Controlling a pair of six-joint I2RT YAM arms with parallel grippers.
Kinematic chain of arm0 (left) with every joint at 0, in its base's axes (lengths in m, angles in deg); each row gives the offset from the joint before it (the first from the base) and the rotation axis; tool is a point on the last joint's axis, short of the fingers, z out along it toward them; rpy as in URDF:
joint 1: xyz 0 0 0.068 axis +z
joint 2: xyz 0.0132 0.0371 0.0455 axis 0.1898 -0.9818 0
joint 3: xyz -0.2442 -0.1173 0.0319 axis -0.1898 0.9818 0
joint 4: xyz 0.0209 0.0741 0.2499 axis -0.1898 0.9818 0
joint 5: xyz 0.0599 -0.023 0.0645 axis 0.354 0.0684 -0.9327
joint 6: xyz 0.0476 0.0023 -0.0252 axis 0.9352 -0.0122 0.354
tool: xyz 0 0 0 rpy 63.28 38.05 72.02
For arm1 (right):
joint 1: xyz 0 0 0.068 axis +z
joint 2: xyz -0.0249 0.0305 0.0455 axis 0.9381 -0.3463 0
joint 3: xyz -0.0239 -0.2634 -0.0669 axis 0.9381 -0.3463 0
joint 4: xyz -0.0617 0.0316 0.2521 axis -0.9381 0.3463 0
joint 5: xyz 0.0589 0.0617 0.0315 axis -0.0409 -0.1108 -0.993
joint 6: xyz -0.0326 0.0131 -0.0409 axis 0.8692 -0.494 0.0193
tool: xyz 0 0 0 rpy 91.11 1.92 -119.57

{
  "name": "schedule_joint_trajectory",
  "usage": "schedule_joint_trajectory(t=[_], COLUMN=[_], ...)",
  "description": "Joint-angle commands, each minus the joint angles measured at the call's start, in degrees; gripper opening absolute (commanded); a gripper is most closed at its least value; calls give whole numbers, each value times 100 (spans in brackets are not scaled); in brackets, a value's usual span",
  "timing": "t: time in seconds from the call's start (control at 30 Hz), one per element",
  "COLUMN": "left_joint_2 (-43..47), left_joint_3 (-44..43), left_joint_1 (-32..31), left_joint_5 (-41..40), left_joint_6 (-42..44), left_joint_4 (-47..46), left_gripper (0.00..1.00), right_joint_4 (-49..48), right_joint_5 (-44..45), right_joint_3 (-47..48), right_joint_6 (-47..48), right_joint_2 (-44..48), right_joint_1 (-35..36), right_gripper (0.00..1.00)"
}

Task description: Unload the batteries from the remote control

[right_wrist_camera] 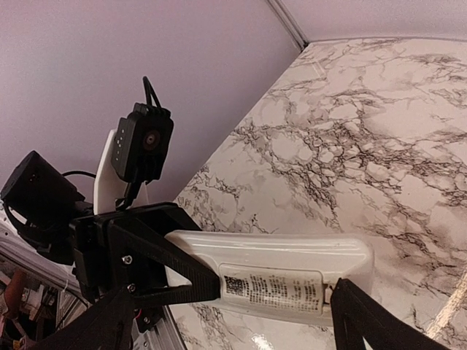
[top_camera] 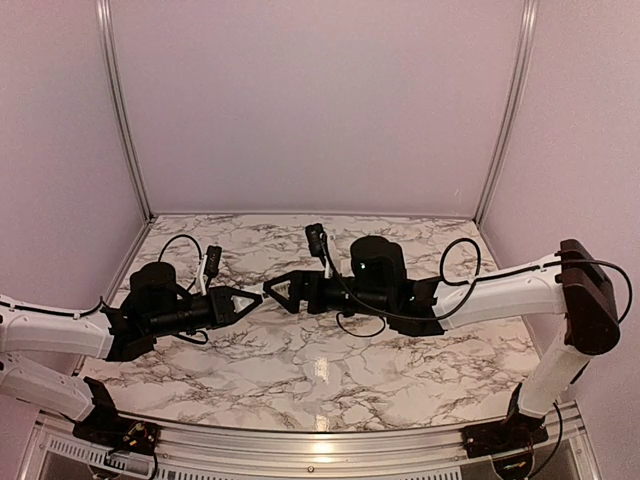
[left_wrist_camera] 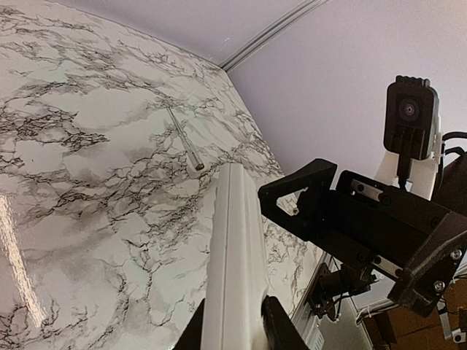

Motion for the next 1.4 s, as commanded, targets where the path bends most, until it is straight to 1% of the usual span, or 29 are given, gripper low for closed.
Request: schedule_joint_trajectory(t=[0.0,0.13,0.6,0.77,1.37], left_joint_2=[226,226,239,240,297], left_joint_3=[-94,-95,-80,-69,-23], left_joint_1=[-144,-142,-152,-164,-206], left_joint_5=[769,769,802,870,1000], left_joint_6=[169,180,198,197,242], left_joint_4=[-778,-778,-859,-948,-1160], left_gripper=[0,0,0,0,0], right_joint_4=[-223,-401,-422,-583,-542], right_joint_5=[-588,-838,-1017,-1343,-1571], right_joint_3=[-62,-156,-308,-370,-333], right_joint_6=[-166,-266,-218,-298,-239], right_joint_2=[1,5,168,184,177], right_joint_1=[10,-50,-129,-193,-193], right_gripper=[92,92,92,92,92])
